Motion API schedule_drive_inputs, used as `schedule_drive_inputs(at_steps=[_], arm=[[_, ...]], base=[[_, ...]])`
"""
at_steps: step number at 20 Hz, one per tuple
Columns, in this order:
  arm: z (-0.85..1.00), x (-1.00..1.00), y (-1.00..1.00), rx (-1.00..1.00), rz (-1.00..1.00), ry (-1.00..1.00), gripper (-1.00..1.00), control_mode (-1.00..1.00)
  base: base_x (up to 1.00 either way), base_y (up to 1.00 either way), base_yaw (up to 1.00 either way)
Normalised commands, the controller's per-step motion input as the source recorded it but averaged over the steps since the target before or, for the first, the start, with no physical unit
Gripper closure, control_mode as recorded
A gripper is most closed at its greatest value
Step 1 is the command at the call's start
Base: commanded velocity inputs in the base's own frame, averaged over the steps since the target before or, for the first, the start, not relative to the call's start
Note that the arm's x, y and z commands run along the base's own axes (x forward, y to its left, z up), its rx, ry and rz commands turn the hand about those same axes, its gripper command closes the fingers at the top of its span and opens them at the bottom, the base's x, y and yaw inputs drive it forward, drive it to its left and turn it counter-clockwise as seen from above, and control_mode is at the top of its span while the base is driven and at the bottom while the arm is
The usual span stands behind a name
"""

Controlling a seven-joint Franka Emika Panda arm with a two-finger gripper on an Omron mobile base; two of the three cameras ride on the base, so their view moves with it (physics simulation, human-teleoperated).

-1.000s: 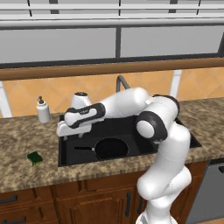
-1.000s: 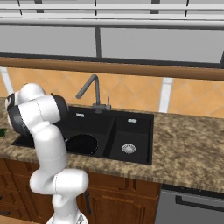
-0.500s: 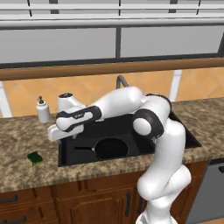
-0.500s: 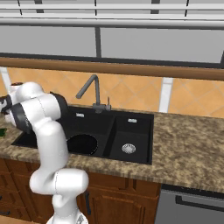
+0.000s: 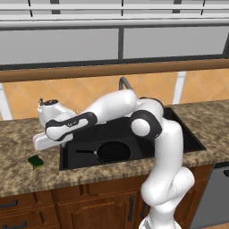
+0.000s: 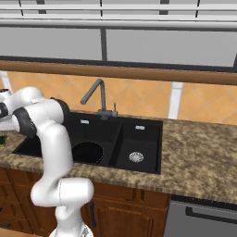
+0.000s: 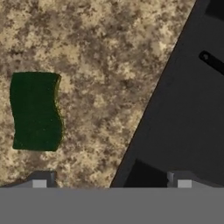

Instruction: Pick the pan and sponge and place them into the sink. Then turn on the water.

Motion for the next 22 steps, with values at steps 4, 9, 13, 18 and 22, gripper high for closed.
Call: schedule_drive_inputs(at_steps=[4,9,13,18,22], arm=[[0.0,-0.09,0.48,0.0,-0.02,-0.01,-1.0,-1.0],[0.0,-0.1,0.44,0.0,-0.02,0.0,-1.0,-1.0],[-0.02,-0.1,0.34,-0.01,-0.01,0.0,-1.0,-1.0],[-0.1,0.0,0.17,-0.02,-0.01,0.0,-1.0,-1.0],[-0.18,0.0,0.0,-0.01,-0.01,0.0,-1.0,-1.0]], base=[[0.0,0.0,0.0],[0.0,0.0,0.0],[0.0,0.0,0.0],[0.0,0.0,0.0],[0.0,0.0,0.0]])
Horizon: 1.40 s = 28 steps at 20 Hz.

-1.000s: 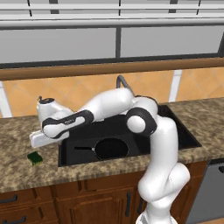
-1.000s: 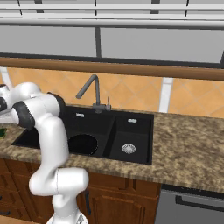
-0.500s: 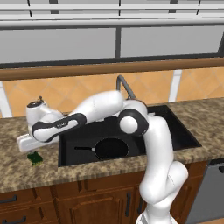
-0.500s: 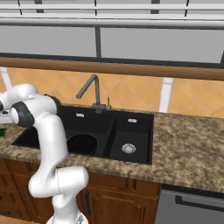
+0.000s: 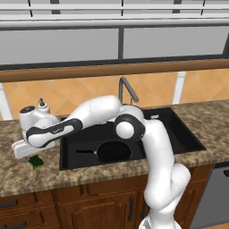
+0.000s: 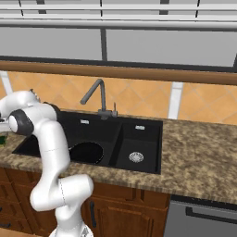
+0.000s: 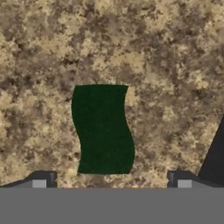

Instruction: Pick the pan and sponge and place them into the sink. Then turn on the water.

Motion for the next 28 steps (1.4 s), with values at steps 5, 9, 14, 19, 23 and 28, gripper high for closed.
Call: schedule_drive_inputs(at_steps=[5,9,14,19,23,28], arm=[[-0.2,0.0,0.0,0.0,0.0,0.0,-1.0,-1.0],[-0.23,0.0,0.0,0.0,0.0,0.0,-1.0,-1.0],[-0.21,0.0,0.0,0.0,0.0,0.0,-1.0,-1.0],[-0.21,0.0,0.0,0.0,0.0,0.0,-1.0,-1.0],[-0.21,0.0,0.0,0.0,0.0,0.0,-1.0,-1.0],[-0.25,0.0,0.0,0.0,0.0,0.0,-1.0,-1.0]], base=[[0.0,0.0,0.0],[0.0,0.0,0.0],[0.0,0.0,0.0],[0.0,0.0,0.0],[0.0,0.0,0.0],[0.0,0.0,0.0]])
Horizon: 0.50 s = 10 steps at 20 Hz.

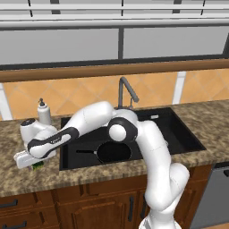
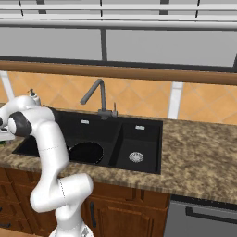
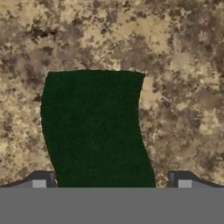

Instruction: Pick the pan and sponge and place them into the sink. Then turn on the water.

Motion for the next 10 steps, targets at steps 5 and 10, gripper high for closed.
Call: schedule_drive_inputs(at_steps=[5,10], arm=[[-0.24,0.0,0.0,0.0,0.0,0.0,1.0,-1.0],[-0.05,0.03,0.0,0.0,0.0,0.0,1.0,-1.0]], base=[[0.0,0.0,0.0],[0.0,0.0,0.0]])
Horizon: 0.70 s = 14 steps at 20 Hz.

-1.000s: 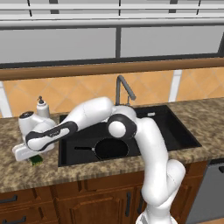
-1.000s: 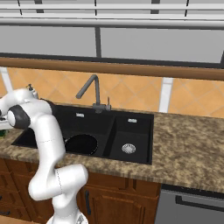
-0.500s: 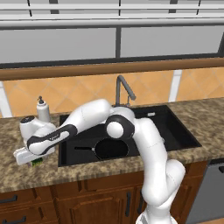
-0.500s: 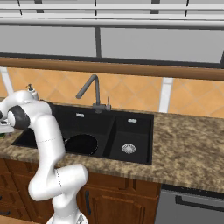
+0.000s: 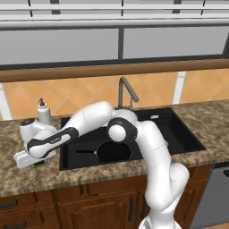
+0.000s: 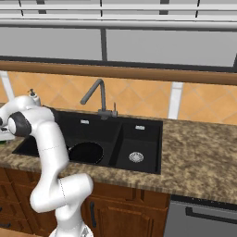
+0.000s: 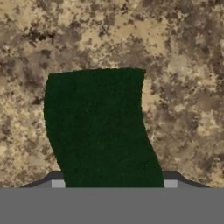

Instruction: Pick the pan and sponge and place them into the sink. Then turn on the water.

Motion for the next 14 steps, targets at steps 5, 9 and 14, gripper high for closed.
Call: schedule_drive_inputs(at_steps=[5,9,14], arm=[[0.0,0.0,0.0,0.0,0.0,0.0,1.0,-1.0],[0.0,0.01,-0.13,0.0,0.0,0.0,1.0,-1.0],[0.33,-0.03,-0.6,0.02,0.0,0.0,1.0,-1.0]], base=[[0.0,0.0,0.0],[0.0,0.0,0.0],[0.0,0.0,0.0]])
